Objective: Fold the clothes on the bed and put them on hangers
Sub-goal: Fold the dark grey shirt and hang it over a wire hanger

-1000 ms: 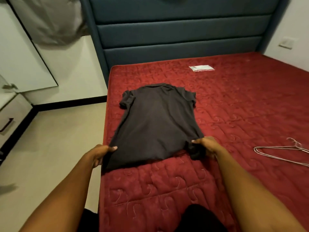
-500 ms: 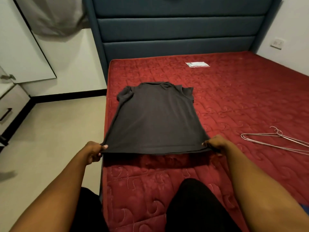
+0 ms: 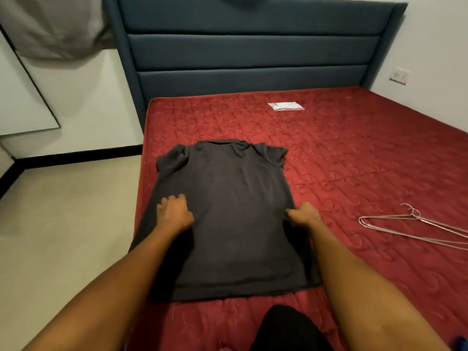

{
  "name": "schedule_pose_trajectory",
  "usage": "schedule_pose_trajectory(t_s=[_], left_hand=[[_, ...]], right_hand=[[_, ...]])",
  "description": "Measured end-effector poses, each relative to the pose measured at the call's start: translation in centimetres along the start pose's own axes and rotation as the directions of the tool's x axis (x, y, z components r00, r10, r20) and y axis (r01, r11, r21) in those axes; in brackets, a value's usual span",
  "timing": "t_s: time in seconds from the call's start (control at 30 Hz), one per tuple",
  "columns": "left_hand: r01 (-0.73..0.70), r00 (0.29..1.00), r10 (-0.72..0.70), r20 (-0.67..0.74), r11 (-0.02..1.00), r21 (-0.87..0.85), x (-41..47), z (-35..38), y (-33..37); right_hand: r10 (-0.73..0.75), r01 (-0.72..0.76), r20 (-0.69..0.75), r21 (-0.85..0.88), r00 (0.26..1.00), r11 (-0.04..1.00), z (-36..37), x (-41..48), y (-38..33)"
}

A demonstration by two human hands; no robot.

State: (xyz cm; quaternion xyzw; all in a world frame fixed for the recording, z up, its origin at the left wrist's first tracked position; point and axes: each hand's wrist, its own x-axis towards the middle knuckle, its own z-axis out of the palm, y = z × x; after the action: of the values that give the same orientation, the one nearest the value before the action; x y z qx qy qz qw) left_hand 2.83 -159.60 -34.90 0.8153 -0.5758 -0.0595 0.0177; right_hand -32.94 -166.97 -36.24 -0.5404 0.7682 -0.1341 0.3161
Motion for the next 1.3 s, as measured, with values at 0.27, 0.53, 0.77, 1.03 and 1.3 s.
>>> schedule_pose_trajectory(t_s=[0.27, 0.53, 0.77, 1.03, 1.3], left_hand=[[-0.457, 0.884, 0.457, 0.092, 0.889, -0.026, 15.3, 4.4, 9.5], [-0.459, 0.888, 0.460, -0.016, 0.884, -0.084, 32.5, 5.2, 14.9], [-0.213, 0.977, 0.214, -0.005, 0.970, -0.120, 41.1, 3.6, 18.0], [-0.159, 0.971, 0.081, -0.226, 0.921, -0.355, 41.7, 4.2, 20.0], [-0.332, 0.926, 0.019, -0.377, 0.516, -0.790, 32.9, 5.5, 18.5]], right_hand=[[0.083, -0.073, 0.010, 0.589, 0.996, 0.805, 2.7, 17.5, -4.6], [-0.010, -0.190, 0.231, 0.822, 0.973, 0.536, 2.3, 27.8, -11.7], [-0.041, -0.216, 0.243, 0.917, 0.969, 0.335, 1.2, 29.9, -10.9], [0.129, -0.091, 0.034, 0.881, 0.991, 0.465, -1.7, 28.8, -6.9], [-0.057, 0.157, -0.366, 0.250, 0.929, 0.955, -5.1, 26.5, -11.4]])
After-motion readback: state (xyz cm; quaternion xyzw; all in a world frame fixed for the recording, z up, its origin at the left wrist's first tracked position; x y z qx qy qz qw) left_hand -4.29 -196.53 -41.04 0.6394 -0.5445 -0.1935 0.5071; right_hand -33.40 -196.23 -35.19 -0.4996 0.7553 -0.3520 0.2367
